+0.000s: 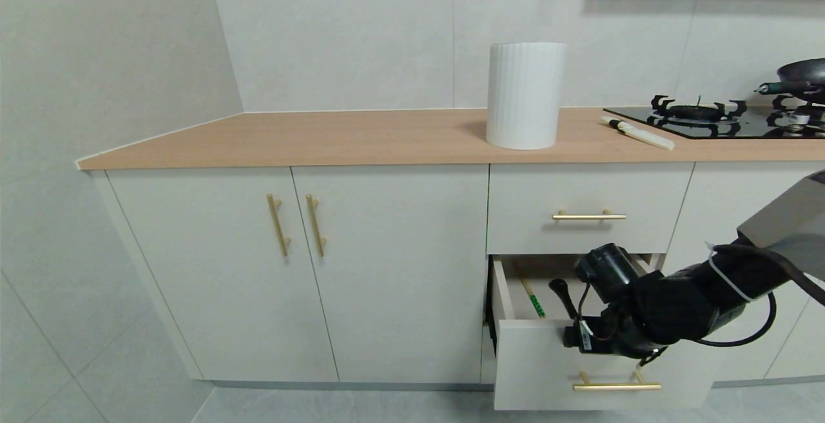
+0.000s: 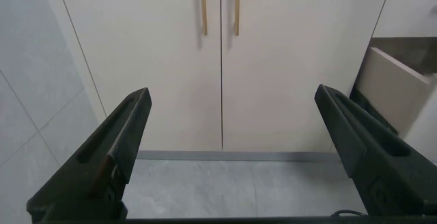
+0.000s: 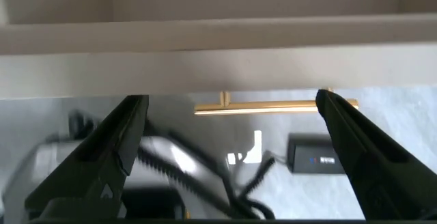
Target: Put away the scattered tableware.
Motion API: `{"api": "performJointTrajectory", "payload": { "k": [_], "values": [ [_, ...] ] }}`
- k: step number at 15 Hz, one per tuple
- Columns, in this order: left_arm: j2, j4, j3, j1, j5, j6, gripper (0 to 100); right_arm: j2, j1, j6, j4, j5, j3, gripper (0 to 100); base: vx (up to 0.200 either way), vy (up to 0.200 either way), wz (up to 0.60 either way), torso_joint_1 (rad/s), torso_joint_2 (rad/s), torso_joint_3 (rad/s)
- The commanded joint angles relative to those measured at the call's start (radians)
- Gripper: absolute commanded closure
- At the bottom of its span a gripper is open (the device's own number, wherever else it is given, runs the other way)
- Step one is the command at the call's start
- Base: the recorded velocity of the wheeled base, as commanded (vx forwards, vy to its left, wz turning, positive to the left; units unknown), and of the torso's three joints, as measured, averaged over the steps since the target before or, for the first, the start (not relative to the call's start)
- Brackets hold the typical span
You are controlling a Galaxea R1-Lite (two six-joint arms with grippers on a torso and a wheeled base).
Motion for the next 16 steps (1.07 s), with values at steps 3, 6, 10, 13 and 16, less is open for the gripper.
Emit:
{"api": "performJointTrajectory", "payload": {
  "k": [3, 6, 10, 13, 16],
  "values": [
    [0.000, 0.000, 0.000, 0.000, 0.000, 0.000, 0, 0.131, -0.036, 0.001, 0.001, -0.012, -0.169, 0, 0.000, 0.000, 0.00, 0.000, 0.00, 0.000],
    [0.000, 0.000, 0.000, 0.000, 0.000, 0.000, 0, 0.225, -0.067, 0.007, -0.030, -0.068, -0.260, 0, 0.000, 0.000, 0.00, 0.000, 0.00, 0.000],
    [0.000, 0.000, 0.000, 0.000, 0.000, 0.000, 0, 0.324, -0.088, 0.008, -0.245, -0.137, -0.251, 0, 0.000, 0.000, 0.00, 0.000, 0.00, 0.000],
    [0.000, 0.000, 0.000, 0.000, 0.000, 0.000, 0, 0.343, -0.110, 0.010, -0.324, -0.144, -0.257, 0, 0.000, 0.000, 0.00, 0.000, 0.00, 0.000],
    [0.000, 0.000, 0.000, 0.000, 0.000, 0.000, 0, 0.372, -0.120, 0.031, -0.423, -0.146, -0.258, 0, 0.000, 0.000, 0.00, 0.000, 0.00, 0.000]
  ]
}}
